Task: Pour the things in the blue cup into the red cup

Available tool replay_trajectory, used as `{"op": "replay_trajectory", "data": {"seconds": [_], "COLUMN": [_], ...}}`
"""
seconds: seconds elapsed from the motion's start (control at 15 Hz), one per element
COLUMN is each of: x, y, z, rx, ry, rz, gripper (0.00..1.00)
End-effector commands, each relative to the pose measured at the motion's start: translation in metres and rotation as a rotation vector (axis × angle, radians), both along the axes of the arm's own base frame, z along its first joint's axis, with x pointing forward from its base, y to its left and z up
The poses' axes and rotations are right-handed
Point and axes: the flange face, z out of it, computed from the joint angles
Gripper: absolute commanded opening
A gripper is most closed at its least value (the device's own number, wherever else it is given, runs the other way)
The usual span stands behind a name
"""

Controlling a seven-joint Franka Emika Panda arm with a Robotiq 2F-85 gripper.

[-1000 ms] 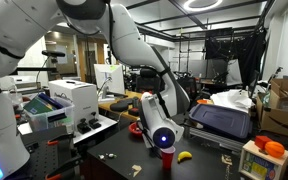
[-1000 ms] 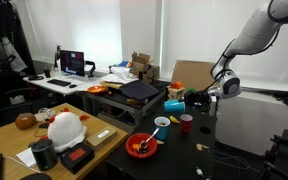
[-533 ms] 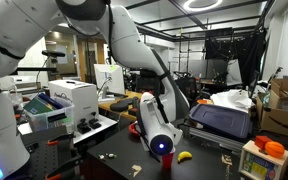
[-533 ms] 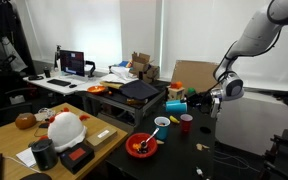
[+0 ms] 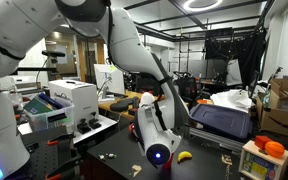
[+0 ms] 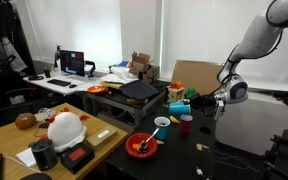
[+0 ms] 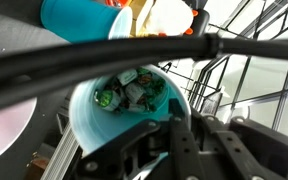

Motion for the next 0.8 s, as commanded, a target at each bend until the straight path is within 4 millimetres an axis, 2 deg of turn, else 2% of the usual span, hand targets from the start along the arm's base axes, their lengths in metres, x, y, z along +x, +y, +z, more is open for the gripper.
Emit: {"op": "replay_trajectory", "data": {"seconds": [0.0, 0.73], "x": [-0.003, 0.003], "y": [-0.003, -0.005], "z": [0.001, -0.016], "rx": [0.028, 0.061], "ry": [-0.036, -0.047], "rz": [-0.020, -0.087], "gripper": [0.01, 0.01]}}
